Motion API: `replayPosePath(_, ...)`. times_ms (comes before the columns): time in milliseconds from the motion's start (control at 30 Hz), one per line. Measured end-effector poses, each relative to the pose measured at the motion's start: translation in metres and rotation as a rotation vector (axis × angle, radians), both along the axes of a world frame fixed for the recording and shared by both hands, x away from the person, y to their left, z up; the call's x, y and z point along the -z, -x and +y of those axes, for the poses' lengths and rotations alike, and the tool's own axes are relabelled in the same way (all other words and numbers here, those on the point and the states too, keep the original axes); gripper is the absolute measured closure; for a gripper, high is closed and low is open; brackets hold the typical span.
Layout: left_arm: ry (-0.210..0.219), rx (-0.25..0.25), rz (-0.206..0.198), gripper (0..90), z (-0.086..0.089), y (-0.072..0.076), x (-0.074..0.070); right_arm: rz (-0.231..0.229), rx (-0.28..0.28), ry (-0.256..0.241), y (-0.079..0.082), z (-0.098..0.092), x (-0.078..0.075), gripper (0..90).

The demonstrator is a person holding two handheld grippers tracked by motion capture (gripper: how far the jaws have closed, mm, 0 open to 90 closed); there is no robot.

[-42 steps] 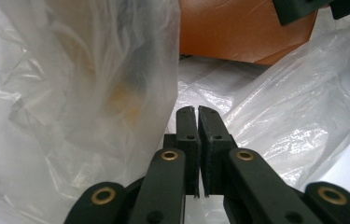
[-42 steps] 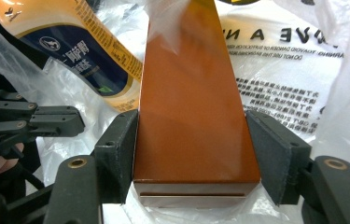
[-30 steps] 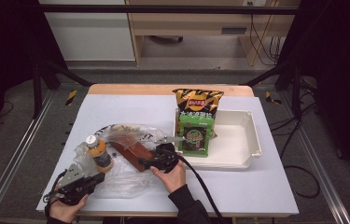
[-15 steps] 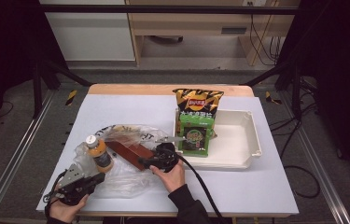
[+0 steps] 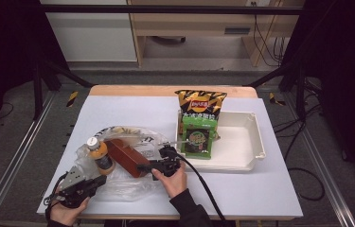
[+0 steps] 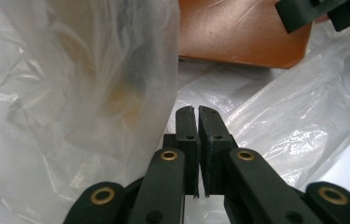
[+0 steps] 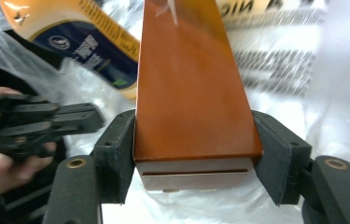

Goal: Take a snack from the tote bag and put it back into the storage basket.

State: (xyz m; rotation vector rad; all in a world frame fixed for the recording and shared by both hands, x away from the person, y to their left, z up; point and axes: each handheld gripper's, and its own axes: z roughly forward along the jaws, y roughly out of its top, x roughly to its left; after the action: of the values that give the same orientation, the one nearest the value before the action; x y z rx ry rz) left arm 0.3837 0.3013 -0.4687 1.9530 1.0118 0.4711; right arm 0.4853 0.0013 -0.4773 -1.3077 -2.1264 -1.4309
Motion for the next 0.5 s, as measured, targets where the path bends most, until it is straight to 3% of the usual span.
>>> replayPosePath(167, 0.000, 0.001, 0.000, 86.7, 0.0000, -0.0001, 0.0001, -0.188, 0.049, 0.110, 0.0043, 0.0029, -0.0007, 32.7)
replayPosePath(233, -0.001, 0.001, 0.001, 86.8, 0.0000, -0.0002, 0.0001, -0.236, 0.048, 0.139, 0.0057, 0.0030, -0.0010, 34.0)
replayPosePath(267, 0.001, 0.000, 0.002, 86.7, -0.0002, -0.0001, 0.0002, -0.237, 0.038, 0.137, 0.0058, 0.0028, -0.0012, 35.3)
replayPosePath(300, 0.000, 0.000, 0.001, 86.7, 0.0000, -0.0002, 0.0001, -0.232, 0.029, 0.133, 0.0057, 0.0020, -0.0019, 36.7)
replayPosePath(367, 0.000, 0.001, 0.001, 86.7, 0.0000, -0.0003, 0.0002, -0.179, 0.029, 0.104, 0.0055, 0.0011, -0.0028, 38.2)
replayPosePath(433, -0.001, 0.001, 0.001, 86.7, 0.0000, -0.0003, 0.0002, -0.063, 0.012, 0.052, 0.0063, 0.0006, -0.0034, 38.6)
replayPosePath(500, 0.002, 0.001, 0.002, 86.8, 0.0000, -0.0001, 0.0001, 0.015, -0.012, 0.010, 0.0070, -0.0001, -0.0028, 38.6)
